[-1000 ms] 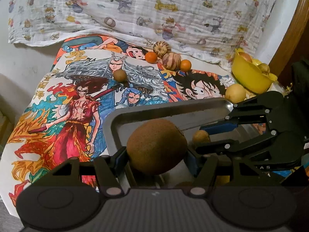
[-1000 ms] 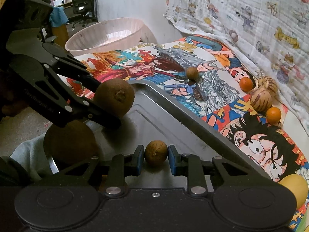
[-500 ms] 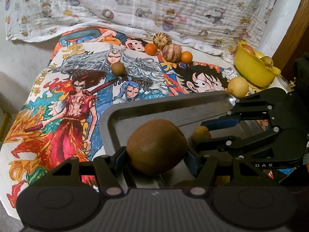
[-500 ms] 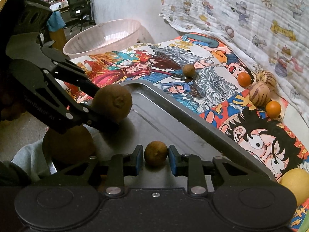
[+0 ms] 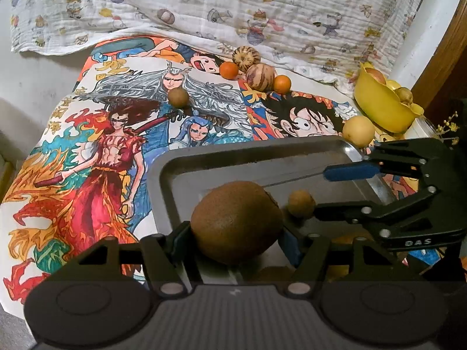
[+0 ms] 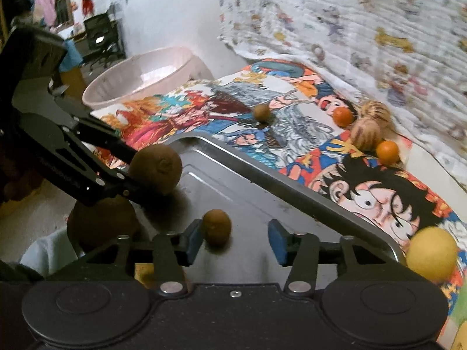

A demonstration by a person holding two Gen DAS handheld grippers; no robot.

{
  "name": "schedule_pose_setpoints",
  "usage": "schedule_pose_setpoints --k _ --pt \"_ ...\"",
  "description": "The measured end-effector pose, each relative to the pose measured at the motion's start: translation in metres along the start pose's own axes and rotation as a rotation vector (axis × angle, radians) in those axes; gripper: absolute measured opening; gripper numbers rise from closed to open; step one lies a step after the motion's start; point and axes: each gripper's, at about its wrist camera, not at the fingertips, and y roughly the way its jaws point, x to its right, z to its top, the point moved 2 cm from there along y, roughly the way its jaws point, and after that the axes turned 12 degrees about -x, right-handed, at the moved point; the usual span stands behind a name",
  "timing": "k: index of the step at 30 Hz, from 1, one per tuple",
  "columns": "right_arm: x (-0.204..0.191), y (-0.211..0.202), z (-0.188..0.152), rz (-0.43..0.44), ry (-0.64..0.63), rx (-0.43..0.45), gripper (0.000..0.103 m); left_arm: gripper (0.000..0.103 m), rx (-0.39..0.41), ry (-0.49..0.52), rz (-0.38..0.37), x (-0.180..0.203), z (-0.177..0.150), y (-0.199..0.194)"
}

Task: Organize fruits
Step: 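Open the right gripper to drop the small fruit into the tray while the left releases the kiwi, then move the left tool toward a small orange while the right tool approaches the lemon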

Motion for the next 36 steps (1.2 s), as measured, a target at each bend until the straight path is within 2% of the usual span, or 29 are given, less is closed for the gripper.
schedule_pose_setpoints --k 4,9,13,16,19,25,30,36 --pt "0.003 -0.014 -0.008 -0.026 0.044 0.033 0.066 0.08 0.023 0.0 -0.002 0.002 -0.002 -0.006" --pt "0.003 -0.034 -0.017 -0.05 0.099 0.077 0.08 0.085 0.052 0.007 0.004 0.007 -0.004 -0.018" --pt "0.002 -0.054 -0.029 -0.065 0.151 0.117 0.092 0.1 0.106 0.007 0.007 0.012 -0.009 -0.034" --pt "0.0 -0.072 -0.042 -0.071 0.188 0.127 0.098 0.102 0.127 0.016 0.006 0.017 -0.012 -0.045" --pt "-0.007 -0.092 -0.058 -0.081 0.183 0.126 0.102 0.102 0.14 0.048 0.012 0.025 -0.015 -0.056" --pt "-0.013 -0.124 -0.082 -0.132 0.19 0.075 0.102 0.102 0.139 0.15 0.018 0.052 -0.012 -0.075" --pt "-0.003 -0.141 -0.099 -0.215 0.313 0.024 0.102 0.102 0.092 0.218 0.011 0.072 -0.002 -0.08" --pt "0.015 -0.149 -0.107 -0.205 0.433 0.071 0.102 0.102 0.047 0.263 0.021 0.093 0.019 -0.074"
